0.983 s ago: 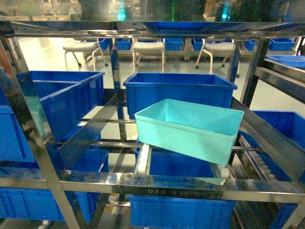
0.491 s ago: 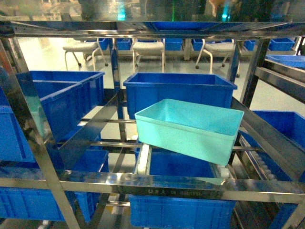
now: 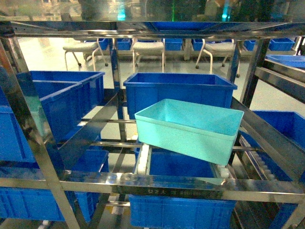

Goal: Organize blue bins on left shelf correctly

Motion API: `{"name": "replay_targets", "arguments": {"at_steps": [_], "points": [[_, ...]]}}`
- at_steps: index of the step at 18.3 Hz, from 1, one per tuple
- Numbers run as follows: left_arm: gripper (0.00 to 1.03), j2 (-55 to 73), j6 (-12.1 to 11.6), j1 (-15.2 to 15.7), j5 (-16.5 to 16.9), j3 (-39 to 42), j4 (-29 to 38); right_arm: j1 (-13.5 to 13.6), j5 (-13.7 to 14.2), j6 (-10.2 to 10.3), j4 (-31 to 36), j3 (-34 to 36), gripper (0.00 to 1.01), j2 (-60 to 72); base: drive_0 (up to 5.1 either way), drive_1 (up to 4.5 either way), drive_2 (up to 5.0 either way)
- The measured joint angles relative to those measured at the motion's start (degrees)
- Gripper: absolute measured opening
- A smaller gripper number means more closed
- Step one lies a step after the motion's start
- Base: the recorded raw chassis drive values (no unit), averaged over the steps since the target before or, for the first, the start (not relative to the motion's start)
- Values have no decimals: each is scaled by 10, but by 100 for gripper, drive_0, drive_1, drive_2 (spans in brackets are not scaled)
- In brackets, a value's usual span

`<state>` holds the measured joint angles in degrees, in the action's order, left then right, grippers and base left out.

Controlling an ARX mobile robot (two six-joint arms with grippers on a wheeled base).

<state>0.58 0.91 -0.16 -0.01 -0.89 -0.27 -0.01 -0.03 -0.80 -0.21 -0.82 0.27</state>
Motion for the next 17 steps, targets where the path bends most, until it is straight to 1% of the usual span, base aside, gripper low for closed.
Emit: {"name": "replay_targets", "arguments": {"at_steps": [17], "points": [[98, 0, 0, 0, 0, 0, 0, 0, 0, 0, 0, 0, 98, 0, 0, 0, 0]]}}
